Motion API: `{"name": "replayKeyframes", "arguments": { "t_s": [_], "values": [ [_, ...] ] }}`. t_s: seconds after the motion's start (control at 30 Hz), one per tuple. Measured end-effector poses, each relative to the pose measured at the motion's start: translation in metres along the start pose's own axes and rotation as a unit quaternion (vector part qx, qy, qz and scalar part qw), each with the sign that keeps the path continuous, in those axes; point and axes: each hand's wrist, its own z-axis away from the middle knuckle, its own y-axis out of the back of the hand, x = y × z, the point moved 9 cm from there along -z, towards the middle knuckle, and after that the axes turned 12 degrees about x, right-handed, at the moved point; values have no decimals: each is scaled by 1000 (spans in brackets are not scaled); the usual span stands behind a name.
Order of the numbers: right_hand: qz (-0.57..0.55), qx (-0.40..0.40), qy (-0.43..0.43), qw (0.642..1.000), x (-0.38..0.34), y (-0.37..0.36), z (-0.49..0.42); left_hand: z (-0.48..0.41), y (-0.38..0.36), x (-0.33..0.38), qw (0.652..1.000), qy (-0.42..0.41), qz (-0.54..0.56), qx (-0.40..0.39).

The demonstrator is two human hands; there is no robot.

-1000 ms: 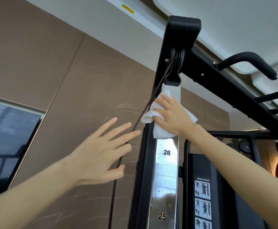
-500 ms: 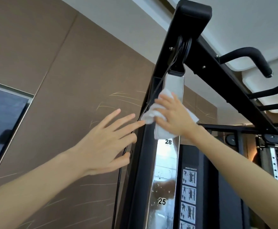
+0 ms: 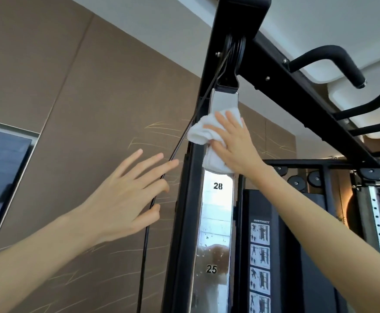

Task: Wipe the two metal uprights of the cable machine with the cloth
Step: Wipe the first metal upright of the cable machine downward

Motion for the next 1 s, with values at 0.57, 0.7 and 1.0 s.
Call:
{"name": "replayKeyframes", "arguments": {
  "t_s": [0.57, 0.7, 1.0],
  "values": [
    [-140, 71, -53, 986, -17, 2, 46, 2, -13, 4, 998, 19, -54, -37],
    [-204, 56, 25, 977, -41, 6, 95, 1, -16, 8, 996, 24, -78, -48],
    [-364, 124, -186, 904, 35, -2, 2, -5, -5, 19, 988, 31, -121, -89]
  ]
}}
